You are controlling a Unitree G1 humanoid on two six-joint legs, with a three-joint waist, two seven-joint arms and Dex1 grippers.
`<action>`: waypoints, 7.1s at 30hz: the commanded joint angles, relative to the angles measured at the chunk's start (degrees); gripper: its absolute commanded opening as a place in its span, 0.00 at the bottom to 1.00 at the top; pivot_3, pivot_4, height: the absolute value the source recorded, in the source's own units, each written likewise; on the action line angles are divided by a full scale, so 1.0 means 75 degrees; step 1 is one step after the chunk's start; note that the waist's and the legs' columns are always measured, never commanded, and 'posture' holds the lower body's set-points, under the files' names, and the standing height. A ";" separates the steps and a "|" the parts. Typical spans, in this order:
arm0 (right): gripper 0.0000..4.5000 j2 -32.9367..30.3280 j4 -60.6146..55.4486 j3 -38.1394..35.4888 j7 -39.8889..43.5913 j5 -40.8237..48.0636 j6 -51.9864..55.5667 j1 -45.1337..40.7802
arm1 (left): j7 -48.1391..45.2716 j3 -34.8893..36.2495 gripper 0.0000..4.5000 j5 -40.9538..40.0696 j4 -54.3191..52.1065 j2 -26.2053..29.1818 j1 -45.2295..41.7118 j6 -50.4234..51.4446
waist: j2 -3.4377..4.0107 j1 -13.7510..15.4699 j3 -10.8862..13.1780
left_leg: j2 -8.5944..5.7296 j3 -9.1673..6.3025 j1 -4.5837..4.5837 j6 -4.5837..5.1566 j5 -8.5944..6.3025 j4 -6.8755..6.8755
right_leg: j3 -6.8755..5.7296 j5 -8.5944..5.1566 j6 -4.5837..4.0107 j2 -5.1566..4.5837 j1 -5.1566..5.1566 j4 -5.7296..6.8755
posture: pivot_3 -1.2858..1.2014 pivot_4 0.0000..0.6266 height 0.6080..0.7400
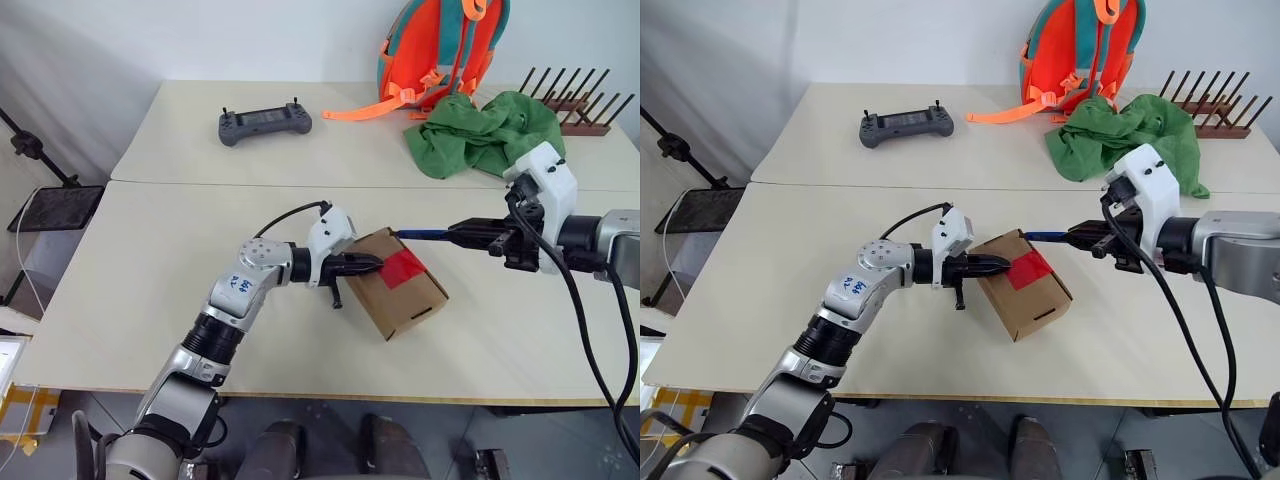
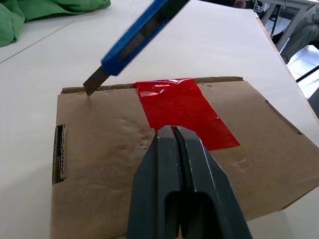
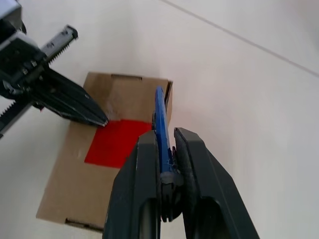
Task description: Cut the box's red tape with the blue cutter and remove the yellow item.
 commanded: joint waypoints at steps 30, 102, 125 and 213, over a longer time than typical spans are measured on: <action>0.03 0.0197 -0.0532 -0.0395 0.0135 -0.0292 -0.0140 0.0578 | -0.0021 -0.0211 0.01 0.0159 -0.0041 0.0013 0.0079 0.0080 | 0.0003 0.0018 -0.0002 | -0.0008 0.0003 0.0002 0.0005 0.0004 0.0002 | 0.0004 0.0000 0.0000 -0.0002 -0.0002 0.0012 | 0.52 0.24 1.00; 0.03 -0.2546 0.4089 0.5937 -0.1942 0.6111 0.1793 -0.4508 | 0.0115 -0.1904 0.01 0.1526 0.0129 0.0214 0.0846 0.0008 | 0.0010 0.0033 -0.0080 | -0.0010 -0.0046 0.0045 0.0032 -0.0027 -0.0012 | 0.0015 -0.0001 -0.0003 -0.0065 0.0097 -0.0125 | 0.52 0.24 1.00; 0.03 -0.3588 0.2896 0.7832 -0.0388 0.6111 0.1832 -0.5647 | 0.0160 -0.2233 0.01 0.1770 0.0075 0.0310 0.1044 0.0248 | 0.0075 0.0051 -0.0125 | -0.0004 -0.0055 0.0043 0.0038 -0.0052 -0.0020 | 0.0003 -0.0004 -0.0007 -0.0063 0.0104 -0.0155 | 0.52 0.24 1.00; 0.03 0.2426 0.0237 0.1305 0.0431 -0.4921 -0.3974 0.1532 | 0.0004 0.0407 0.01 -0.0730 -0.1996 0.1037 0.2160 0.0214 | 0.0072 -0.0178 -0.0108 | -0.0029 0.0038 0.0009 0.0026 0.0017 0.0005 | 0.0039 0.0021 0.0026 -0.0005 -0.0020 0.0036 | 0.52 0.24 1.00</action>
